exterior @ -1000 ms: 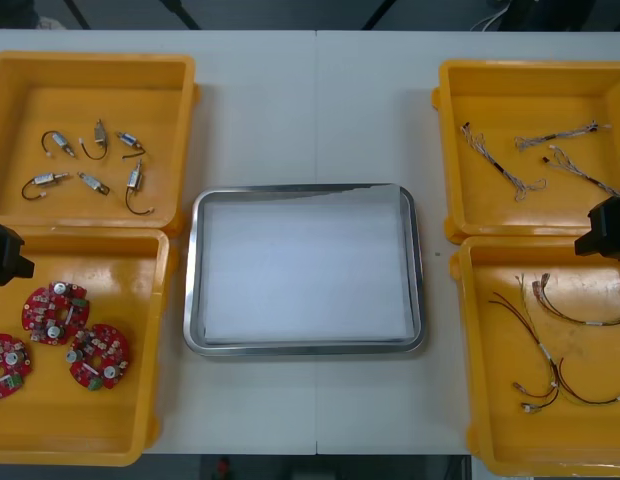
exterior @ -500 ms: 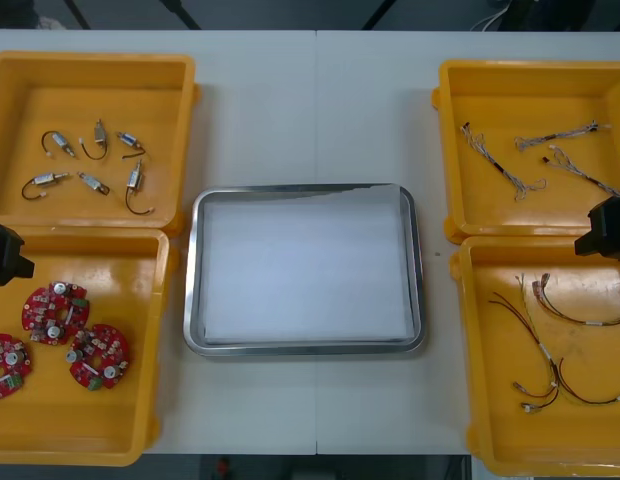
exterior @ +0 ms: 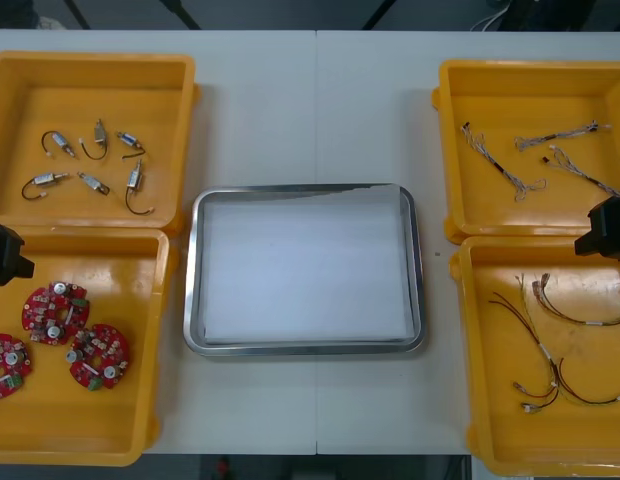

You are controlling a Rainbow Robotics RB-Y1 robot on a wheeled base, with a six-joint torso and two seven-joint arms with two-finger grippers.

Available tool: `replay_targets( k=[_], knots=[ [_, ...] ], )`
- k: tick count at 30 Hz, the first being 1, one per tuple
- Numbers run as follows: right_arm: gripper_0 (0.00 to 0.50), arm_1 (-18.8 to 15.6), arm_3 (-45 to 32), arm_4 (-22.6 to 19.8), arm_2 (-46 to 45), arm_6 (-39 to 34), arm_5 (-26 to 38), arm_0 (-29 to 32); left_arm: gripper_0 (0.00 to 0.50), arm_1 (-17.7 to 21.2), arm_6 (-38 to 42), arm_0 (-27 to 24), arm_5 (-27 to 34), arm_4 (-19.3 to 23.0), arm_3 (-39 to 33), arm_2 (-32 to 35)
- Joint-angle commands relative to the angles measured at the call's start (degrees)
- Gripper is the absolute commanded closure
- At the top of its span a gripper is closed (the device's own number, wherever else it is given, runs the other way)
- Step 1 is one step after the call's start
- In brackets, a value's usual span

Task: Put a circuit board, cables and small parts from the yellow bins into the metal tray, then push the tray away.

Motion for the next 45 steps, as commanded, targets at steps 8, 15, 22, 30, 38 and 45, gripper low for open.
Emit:
replay_targets(
  k=[8, 15, 22, 30, 38, 45],
  knots=[
    [0.0, -2.34, -0.21, 0.41, -1.91, 1.07, -0.21, 0.63, 0.0, 1.26, 1.12, 0.74, -0.43, -0.55, -0.85, 1.46],
    [0.0, -2.34, -0.21, 0.41, -1.91, 1.07, -0.21, 0.63, 0.0, 1.26, 1.12, 0.74, -0.43, -0.55, -0.85, 1.46],
    [0.0, -2.34, -0.21, 0.41, -1.91, 1.07, -0.21, 0.63, 0.0, 1.26, 1.12, 0.74, -0.43, -0.55, -0.85, 1.46],
    [0.0, -2.34, -0.21, 0.41, -1.91, 1.07, -0.21, 0.63, 0.0, 1.26, 1.12, 0.74, -0.43, -0.55, -0.85, 1.46],
    [0.0, -3.14, 0.14, 0.06, -0.41, 1.42, -0.56, 2.57, 0.0, 1.26, 1.12, 0.74, -0.43, -0.55, -0.85, 1.46],
    [0.0, -6.21, -0.21, -2.58, -0.15, 6.08, -1.35, 3.18, 0.0, 0.38, -4.25, 2.5, 8.71, 0.06, -0.67, 0.76]
  ],
)
